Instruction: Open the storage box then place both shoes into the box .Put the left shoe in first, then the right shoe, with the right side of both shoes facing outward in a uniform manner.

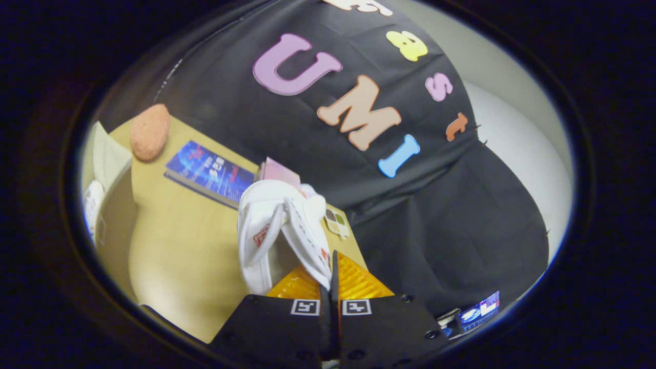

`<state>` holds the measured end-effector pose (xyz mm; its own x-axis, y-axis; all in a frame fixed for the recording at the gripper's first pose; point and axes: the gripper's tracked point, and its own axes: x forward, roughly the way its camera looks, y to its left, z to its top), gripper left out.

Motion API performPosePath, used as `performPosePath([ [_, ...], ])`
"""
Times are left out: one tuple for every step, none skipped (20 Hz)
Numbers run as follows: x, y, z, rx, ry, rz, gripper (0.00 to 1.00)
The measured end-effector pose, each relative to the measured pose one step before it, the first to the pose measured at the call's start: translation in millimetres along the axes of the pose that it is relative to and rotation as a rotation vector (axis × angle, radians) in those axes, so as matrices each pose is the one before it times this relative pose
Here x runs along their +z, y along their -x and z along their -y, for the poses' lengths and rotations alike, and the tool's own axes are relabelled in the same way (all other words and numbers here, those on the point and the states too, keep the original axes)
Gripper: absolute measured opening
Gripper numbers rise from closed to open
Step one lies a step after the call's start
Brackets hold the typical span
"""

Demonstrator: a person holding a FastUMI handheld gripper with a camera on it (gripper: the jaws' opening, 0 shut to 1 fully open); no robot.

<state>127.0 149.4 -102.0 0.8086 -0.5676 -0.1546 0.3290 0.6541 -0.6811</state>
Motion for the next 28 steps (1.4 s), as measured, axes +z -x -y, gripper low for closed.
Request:
performPosePath([
  [19.36,9.24,-3.85,0.00047,-0.01484,0.02783,0.02],
  [17.92,10.23,-7.65,0.00651,-0.01104,0.02314,0.02],
  [15.1,9.0,-10.57,0.01573,-0.01496,0.02627,0.02],
  [15.1,9.46,-12.94,0.02429,-0.01812,0.02523,0.02],
  [12.79,10.51,-15.99,0.03407,-0.0234,0.02016,0.02],
  [10.36,11.78,-19.7,0.04139,-0.03188,0.01426,0.02],
  [7.69,12.79,-18.66,0.04585,-0.03615,0.00954,0.02],
  [5.1,10.99,-26.46,0.05685,-0.04039,0.00455,0.02],
  [-1.69,2.25,-15.95,0.03689,-0.02088,-0.00357,0.02],
  [-1.63,5.08,-19.21,0.03829,-0.02339,-0.01112,0.02],
  [-3.4,3.87,-16.26,0.034,-0.02146,-0.01352,0.02],
  [-4.12,2.03,-16.24,0.02956,-0.01596,-0.01691,0.02],
  [-5.2,2.17,-12.62,0.02203,-0.01246,-0.01641,0.02],
  [-5.86,1.53,-12.33,0.01692,-0.01575,-0.01689,0.02],
  [-11.37,-1.71,-7.1,0.01527,-0.01944,-0.02224,0.02],
  [-9.56,-2.1,-9.15,0.01497,-0.02505,-0.02328,0.02],
  [-10.12,-3.78,-8.25,0.01349,-0.02473,-0.0232,0.02],
  [-9.92,-5.08,-5.89,0.00817,-0.01852,-0.02679,0.02],
  [-9.31,-4.42,-1.08,-0.00282,-0.01125,-0.02555,0.02],
  [-10.09,-4.41,-0.17,-0.01145,0.00249,-0.02787,0.02],
  [-9.18,-4.04,1.06,-0.01093,0.00981,-0.02587,0.02],
  [-7.71,-4.62,0.48,-0.00782,0.01235,-0.02293,0.03],
  [-7.79,-5.67,0.16,0.0011,0.00767,-0.01949,0.03],
  [-4.32,-4.99,-3.33,0.00874,0.00402,-0.01747,0.03],
  [-7.28,-6.22,-0.28,0.00357,0.00086,-0.02696,0.03],
  [-4.45,-4.11,-0.44,0.00472,-0.00933,-0.0209,0.03],
  [-6.01,-2.88,1.39,0.00406,-0.01614,-0.02342,0.03],
  [-3.59,-2.52,0.02,0.00492,-0.0232,-0.02089,0.04],
])
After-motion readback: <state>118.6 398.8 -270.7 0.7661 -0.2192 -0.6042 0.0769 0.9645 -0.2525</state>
